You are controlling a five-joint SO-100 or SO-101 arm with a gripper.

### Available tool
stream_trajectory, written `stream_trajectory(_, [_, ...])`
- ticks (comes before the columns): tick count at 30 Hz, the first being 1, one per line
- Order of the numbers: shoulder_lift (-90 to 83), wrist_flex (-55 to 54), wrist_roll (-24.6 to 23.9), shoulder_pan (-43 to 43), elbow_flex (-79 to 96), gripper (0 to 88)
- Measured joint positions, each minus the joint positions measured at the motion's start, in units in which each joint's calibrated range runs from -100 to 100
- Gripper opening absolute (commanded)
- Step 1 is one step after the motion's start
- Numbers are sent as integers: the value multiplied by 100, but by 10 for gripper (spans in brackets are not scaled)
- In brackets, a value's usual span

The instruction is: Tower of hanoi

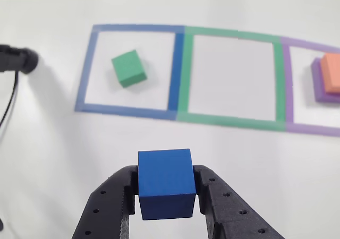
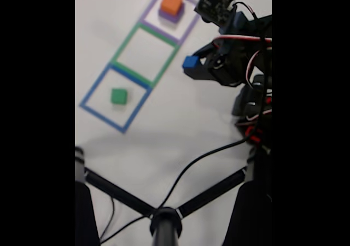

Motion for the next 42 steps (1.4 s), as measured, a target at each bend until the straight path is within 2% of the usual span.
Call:
stream_trajectory(5, [0,-48,276,-352,0,19])
stream_trajectory(8, [-42,-377,749,-458,252,19])
stream_trajectory(12, [-8,-1300,1399,-516,1123,19])
stream_trajectory(15, [0,-2416,1833,-499,2097,19])
stream_trajectory(21, [169,-4960,1931,-565,4091,22])
stream_trajectory(27, [1418,-7721,1931,-606,5152,25])
stream_trajectory(36, [4120,-11188,1931,-778,5274,26])
stream_trajectory(42, [5580,-12416,1931,-786,4917,26])
